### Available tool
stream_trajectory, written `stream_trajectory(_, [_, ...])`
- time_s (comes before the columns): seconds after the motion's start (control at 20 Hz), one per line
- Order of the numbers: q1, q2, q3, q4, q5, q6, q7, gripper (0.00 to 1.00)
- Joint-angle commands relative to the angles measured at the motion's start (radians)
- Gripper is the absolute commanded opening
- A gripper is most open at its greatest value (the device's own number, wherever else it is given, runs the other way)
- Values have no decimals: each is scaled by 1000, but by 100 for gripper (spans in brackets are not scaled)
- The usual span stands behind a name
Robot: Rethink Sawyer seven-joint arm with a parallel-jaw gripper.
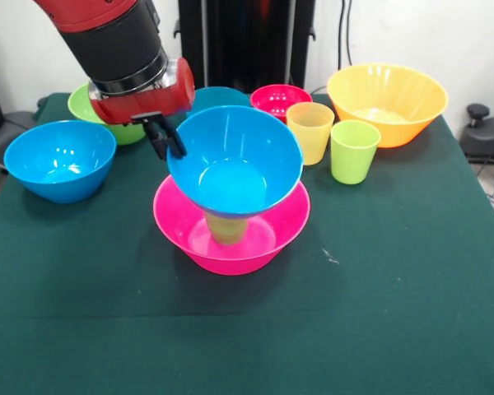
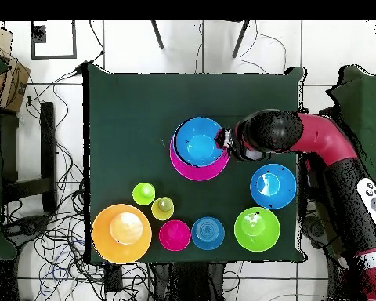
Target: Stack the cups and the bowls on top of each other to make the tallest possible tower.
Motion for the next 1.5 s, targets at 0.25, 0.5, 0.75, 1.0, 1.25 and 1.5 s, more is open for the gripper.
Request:
stream_trajectory(0.25, [21, 56, 13, -28, -70, -53, -266, 0])
stream_trajectory(0.5, [18, 60, 16, -16, -73, -64, -262, 0])
stream_trajectory(0.75, [16, 59, 18, -17, -78, -64, -268, 0])
stream_trajectory(1.0, [17, 79, 17, -41, -88, -66, -284, 0])
stream_trajectory(1.25, [12, 79, 16, -29, -95, -79, -280, 0])
stream_trajectory(1.5, [16, 94, 14, -54, -106, -84, -297, 0])
